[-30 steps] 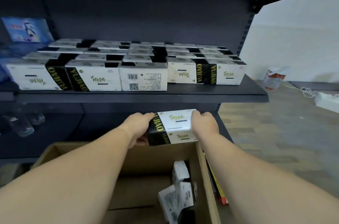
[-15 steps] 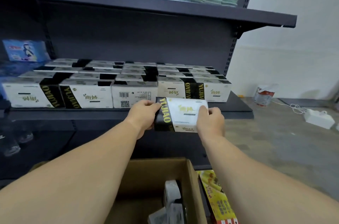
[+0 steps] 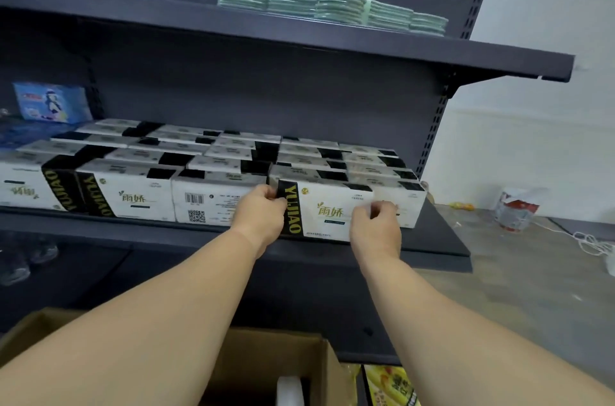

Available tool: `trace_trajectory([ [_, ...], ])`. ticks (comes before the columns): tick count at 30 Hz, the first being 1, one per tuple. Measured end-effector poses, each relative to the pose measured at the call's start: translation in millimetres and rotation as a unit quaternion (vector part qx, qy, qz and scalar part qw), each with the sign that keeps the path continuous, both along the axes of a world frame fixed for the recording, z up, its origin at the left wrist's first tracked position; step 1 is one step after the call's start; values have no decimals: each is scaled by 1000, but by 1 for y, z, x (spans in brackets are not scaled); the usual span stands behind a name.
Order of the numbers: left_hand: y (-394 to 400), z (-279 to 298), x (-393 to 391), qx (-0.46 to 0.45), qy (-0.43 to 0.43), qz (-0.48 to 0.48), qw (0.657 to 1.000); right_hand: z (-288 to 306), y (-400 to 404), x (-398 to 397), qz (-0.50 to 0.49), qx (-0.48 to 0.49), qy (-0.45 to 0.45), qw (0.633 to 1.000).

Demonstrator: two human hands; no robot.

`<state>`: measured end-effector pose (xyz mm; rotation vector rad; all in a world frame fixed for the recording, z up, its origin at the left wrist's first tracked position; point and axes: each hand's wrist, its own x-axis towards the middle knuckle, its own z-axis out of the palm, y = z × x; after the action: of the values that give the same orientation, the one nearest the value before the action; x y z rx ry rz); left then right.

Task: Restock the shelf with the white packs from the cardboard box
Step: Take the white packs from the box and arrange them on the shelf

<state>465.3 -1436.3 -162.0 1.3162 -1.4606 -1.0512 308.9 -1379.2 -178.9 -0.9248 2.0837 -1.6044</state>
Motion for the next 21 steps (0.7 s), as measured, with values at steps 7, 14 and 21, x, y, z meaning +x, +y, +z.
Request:
trace_trajectory([
  [7,-10,-10,-2,-28,-77,60,995,-11,-21,0,39,5,16,999],
  [14,-14,-10,-6,-50,-143,82,985,-10,-29,-1,57,16,24,998],
  [21,-11,-10,-13,-52,-159,102,981,-10,-32,0,57,28,23,998],
])
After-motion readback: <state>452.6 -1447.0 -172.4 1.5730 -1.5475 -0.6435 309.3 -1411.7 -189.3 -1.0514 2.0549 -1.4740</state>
